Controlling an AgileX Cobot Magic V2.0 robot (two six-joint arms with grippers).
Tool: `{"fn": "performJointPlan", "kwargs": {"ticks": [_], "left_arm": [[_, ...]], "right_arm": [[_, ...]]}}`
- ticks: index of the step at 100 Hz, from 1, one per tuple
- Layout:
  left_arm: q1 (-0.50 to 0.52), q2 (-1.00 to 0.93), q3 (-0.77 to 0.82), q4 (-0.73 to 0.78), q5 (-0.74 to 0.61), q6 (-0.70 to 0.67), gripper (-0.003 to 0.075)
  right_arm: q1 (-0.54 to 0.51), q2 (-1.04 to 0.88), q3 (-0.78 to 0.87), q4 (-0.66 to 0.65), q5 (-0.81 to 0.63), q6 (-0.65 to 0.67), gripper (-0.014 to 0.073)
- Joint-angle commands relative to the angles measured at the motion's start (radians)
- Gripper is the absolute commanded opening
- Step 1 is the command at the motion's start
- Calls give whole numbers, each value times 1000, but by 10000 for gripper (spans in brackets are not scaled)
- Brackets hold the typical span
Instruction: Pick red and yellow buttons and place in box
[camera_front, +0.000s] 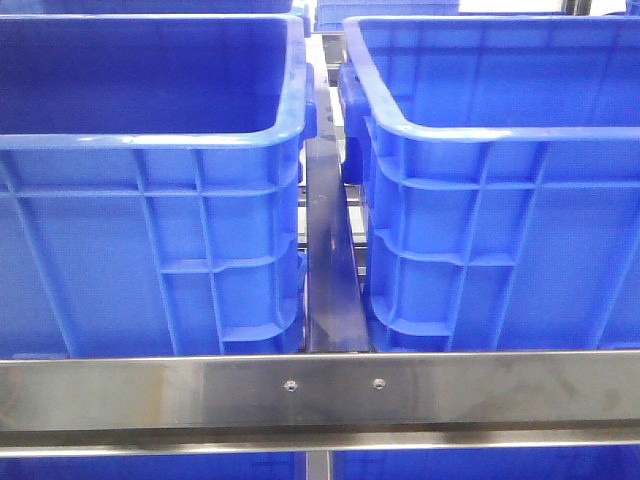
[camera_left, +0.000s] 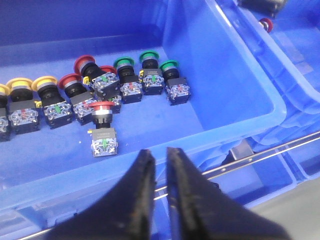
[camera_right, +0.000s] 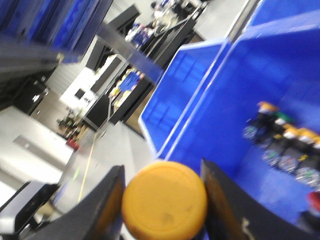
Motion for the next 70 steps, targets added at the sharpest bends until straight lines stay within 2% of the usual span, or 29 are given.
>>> {"fn": "performJointPlan", "kwargs": {"ticks": [1, 33, 52, 70], "left_arm": [[-5, 4, -25, 21, -85, -9, -19], [-5, 4, -25, 26, -87, -9, -19], [-5, 4, -25, 26, -87, -9, -19], [-5, 4, -25, 26, -87, -9, -19]], "right_arm": [[-54, -46, -37, 71, 45, -4, 77], [-291, -46, -37, -19, 52, 91, 77], [-436, -42, -30, -74, -43, 134, 77], [-531, -2, -16, -109, -106, 206, 77]]}}
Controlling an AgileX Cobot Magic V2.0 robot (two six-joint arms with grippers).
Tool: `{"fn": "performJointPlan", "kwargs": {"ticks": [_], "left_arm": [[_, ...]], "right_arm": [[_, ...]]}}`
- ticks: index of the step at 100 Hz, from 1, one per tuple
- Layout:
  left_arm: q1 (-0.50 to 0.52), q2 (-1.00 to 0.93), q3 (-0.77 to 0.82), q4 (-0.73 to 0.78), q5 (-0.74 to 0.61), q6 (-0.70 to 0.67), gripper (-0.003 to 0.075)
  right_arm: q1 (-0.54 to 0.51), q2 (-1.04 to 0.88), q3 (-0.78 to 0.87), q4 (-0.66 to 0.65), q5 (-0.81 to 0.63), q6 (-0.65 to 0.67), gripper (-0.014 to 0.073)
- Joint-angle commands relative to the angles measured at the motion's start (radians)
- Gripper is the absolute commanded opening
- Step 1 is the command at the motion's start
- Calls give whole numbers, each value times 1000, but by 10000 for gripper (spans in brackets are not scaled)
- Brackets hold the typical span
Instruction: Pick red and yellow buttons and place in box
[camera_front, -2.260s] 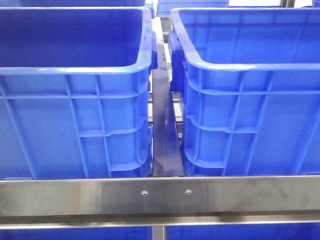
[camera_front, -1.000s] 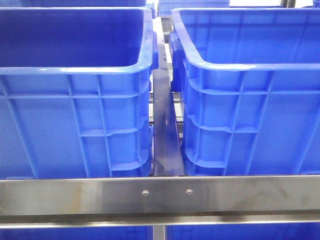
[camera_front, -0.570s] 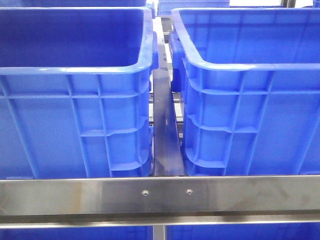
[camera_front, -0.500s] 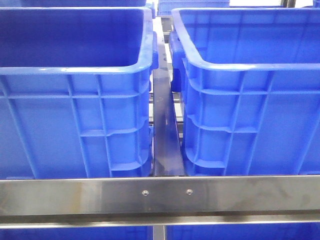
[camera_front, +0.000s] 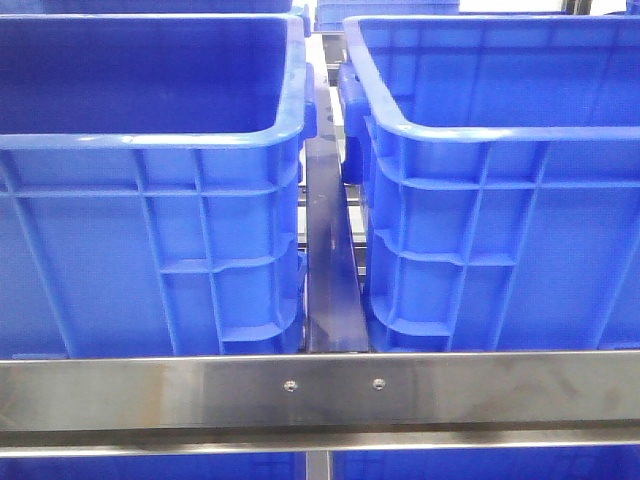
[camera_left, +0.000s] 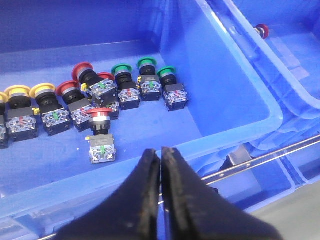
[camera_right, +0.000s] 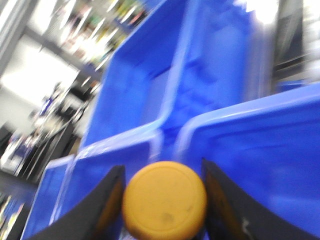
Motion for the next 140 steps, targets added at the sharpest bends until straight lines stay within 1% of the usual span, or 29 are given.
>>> {"fn": "performJointPlan", "kwargs": {"ticks": [1, 29, 50, 65, 87, 110, 140], "left_arm": [[-5, 4, -25, 22, -72, -8, -19], [-5, 4, -25, 22, -72, -8, -19], [-5, 4, -25, 22, -72, -8, -19], [-5, 4, -25, 22, -72, -8, -19], [-5, 4, -25, 22, -72, -8, -19], [-5, 4, -25, 22, -72, -8, -19], [-5, 4, -25, 22, -72, -8, -19]], "right_arm": [[-44, -13, -18, 39, 5, 38, 77], [-130, 119, -18, 37, -18, 89, 77], [-168, 194, -18, -5, 23, 119, 77], [-171, 217, -18, -56, 18, 133, 77], [-171, 248, -18, -56, -11, 137, 77], [-171, 302, -18, -56, -27, 179, 77], [-171, 318, -18, -45, -73, 179, 83]]}}
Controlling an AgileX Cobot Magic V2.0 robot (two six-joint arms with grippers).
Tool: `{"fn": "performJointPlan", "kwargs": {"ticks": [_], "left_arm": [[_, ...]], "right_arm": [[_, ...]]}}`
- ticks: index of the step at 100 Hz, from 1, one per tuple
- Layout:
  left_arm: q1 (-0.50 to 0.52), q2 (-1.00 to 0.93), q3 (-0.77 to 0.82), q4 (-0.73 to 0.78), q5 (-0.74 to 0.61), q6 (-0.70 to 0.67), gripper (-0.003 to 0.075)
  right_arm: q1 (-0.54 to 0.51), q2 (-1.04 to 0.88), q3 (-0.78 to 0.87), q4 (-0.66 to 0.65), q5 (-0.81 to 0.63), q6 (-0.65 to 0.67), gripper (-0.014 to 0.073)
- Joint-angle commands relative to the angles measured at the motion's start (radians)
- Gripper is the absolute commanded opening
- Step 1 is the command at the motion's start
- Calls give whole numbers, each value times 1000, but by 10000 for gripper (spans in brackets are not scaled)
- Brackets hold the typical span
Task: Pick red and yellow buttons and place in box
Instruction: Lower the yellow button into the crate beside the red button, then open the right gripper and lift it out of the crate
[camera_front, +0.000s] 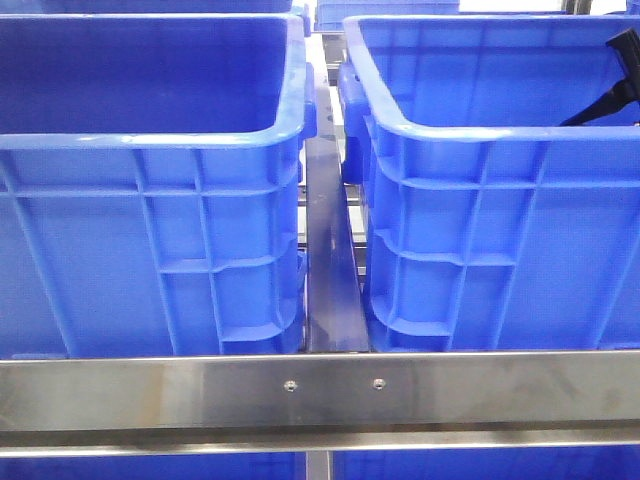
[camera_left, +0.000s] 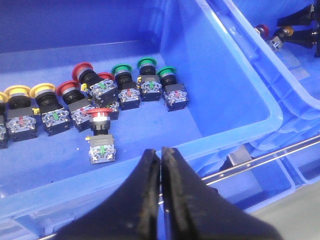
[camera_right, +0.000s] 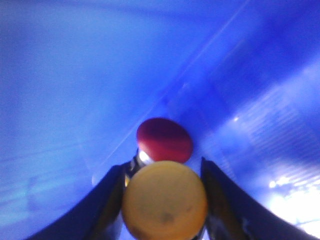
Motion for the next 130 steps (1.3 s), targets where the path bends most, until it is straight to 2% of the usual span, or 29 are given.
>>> {"fn": "performJointPlan", "kwargs": {"ticks": [1, 13, 33, 42, 85, 113, 130], "left_arm": [[-5, 4, -25, 22, -71, -7, -19], [-5, 4, -25, 22, -71, -7, -19], [-5, 4, -25, 22, -71, -7, -19], [-5, 4, -25, 22, -71, -7, -19], [-5, 4, -25, 22, -71, -7, -19], [-5, 4, -25, 22, -71, -7, -19], [-5, 4, -25, 22, -71, -7, -19]], "right_arm": [[-5, -48, -24, 53, 21, -1, 85], [-5, -48, -24, 73, 17, -1, 181], [-5, -48, -24, 102, 17, -1, 540], [-5, -48, -24, 112, 17, -1, 634], [-35, -75, -24, 107, 31, -2, 645], [-23, -204, -24, -23, 12, -17, 643], [20, -325, -7, -75, -25, -58, 643]]}}
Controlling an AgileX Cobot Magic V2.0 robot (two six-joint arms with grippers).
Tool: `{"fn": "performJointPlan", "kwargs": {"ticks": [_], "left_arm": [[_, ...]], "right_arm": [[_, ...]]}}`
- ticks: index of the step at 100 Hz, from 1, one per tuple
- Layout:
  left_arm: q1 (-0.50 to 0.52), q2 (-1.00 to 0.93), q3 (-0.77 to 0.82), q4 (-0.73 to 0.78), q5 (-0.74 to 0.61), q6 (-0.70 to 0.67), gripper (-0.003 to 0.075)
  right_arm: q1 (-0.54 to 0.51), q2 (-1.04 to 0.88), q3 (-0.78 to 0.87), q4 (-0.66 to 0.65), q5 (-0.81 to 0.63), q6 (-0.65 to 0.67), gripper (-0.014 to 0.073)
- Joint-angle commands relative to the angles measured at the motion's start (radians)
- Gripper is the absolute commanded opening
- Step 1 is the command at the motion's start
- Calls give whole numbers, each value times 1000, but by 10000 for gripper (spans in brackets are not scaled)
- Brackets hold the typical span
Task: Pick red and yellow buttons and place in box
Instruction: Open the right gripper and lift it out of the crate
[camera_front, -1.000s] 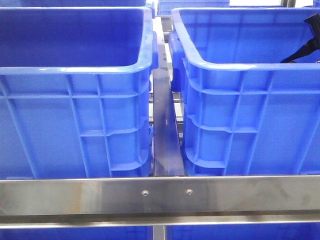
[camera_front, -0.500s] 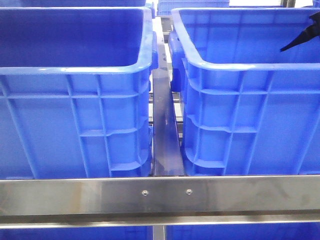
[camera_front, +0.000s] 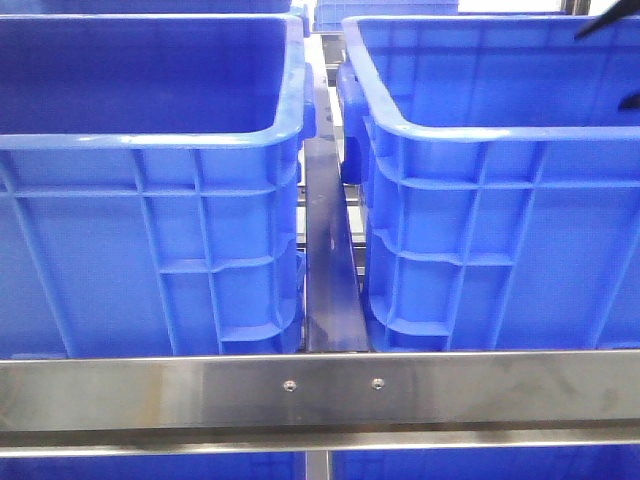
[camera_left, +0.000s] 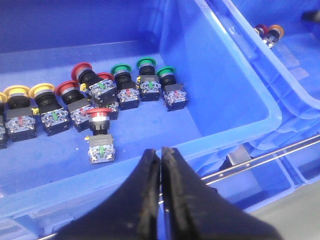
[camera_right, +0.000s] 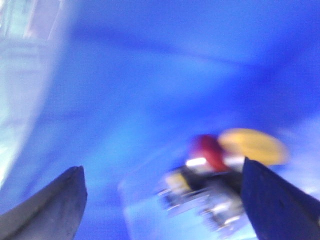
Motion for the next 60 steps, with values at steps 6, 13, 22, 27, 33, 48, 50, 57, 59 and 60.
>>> {"fn": "performJointPlan", "kwargs": {"ticks": [6, 13, 22, 27, 33, 48, 50, 57, 59, 60], "left_arm": [[-5, 4, -25, 22, -71, -7, -19], [-5, 4, -25, 22, -71, -7, -19], [-5, 4, -25, 22, -71, -7, -19], [-5, 4, -25, 22, -71, -7, -19], [-5, 4, -25, 22, -71, -7, -19], [-5, 4, -25, 22, -71, -7, -19], [-5, 4, -25, 22, -71, -7, -19], [-5, 4, -25, 22, -71, -7, -19], [-5, 4, -25, 22, -71, -7, -19], [-5, 4, -25, 22, -71, -7, -19]], "right_arm": [[42, -166, 7, 11, -13, -72, 643], [66, -225, 39, 10, -46, -114, 643], [94, -307, 94, 10, -107, -186, 643], [110, -354, 127, 10, -139, -225, 643], [125, -407, 170, 10, -173, -274, 643], [163, -550, 262, 10, -226, -381, 643], [166, -569, 274, 10, -226, -396, 643], [177, -634, 318, 10, -226, -449, 643], [179, -655, 332, 10, -225, -464, 643], [179, -661, 341, 10, -225, -468, 643]]}}
